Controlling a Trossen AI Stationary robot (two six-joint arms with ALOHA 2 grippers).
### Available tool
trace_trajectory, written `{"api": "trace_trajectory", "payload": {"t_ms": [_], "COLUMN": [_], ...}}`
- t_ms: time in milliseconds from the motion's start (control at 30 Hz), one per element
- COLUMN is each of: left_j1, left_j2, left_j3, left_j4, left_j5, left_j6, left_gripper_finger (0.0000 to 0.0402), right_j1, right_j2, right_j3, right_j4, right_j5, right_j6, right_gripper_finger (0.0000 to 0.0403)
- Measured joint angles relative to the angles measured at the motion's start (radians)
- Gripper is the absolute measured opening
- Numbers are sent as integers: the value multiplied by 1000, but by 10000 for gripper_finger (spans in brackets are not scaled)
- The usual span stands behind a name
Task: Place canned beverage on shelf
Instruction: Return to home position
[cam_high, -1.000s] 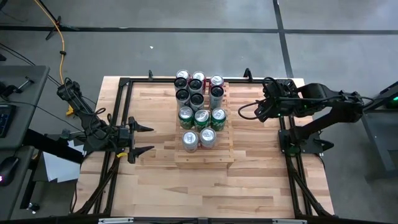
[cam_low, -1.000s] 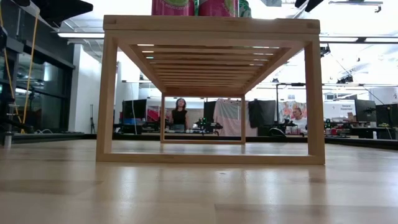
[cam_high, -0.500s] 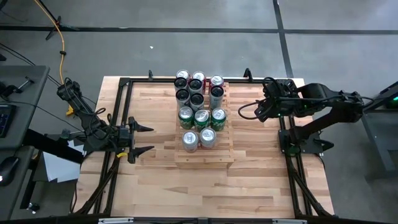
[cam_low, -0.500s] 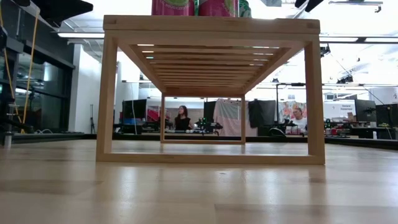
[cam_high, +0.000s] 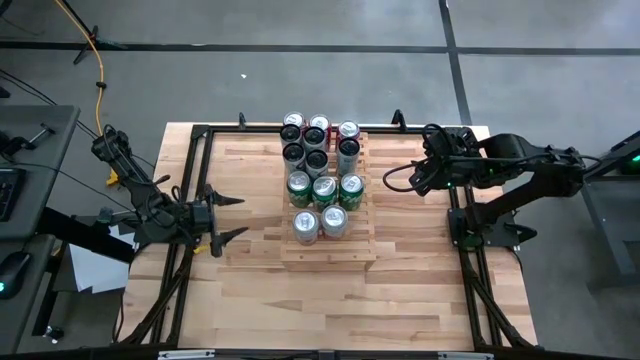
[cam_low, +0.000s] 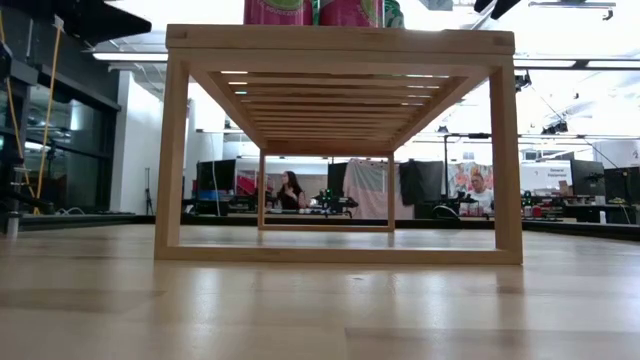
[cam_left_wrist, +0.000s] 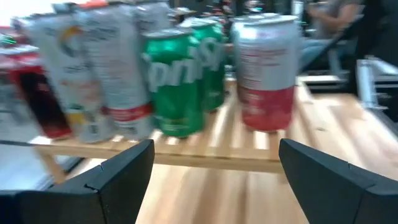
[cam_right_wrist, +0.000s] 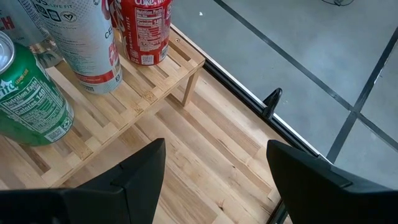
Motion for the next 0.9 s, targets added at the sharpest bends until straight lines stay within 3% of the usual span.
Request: {"api": "trace_trajectory", "payload": {"t_ms": [133,333,533,733,900], "left_j1": [0,52,187,362,501], "left_j2": [-1,-1,-2,-33,-129], "left_j3": [0,0,-1,-102,-135], "left_j4": [8,-43,-52,229,265], "left_j5": [-107,-78,174,443,626], "left_j6": [32,-73,-90,123,175], "left_gripper_finger": [335,335,335,335,335], "right_j1": [0,0,0,0,0], "right_j2": [0,0,0,0,0], "right_j3": [0,0,0,0,0], "right_j4": [0,0,0,0,0], "right_j5": [0,18,18,18,18], "right_j6": [0,-7,-8,-9,-11], "right_gripper_finger": [264,264,264,264,264]}}
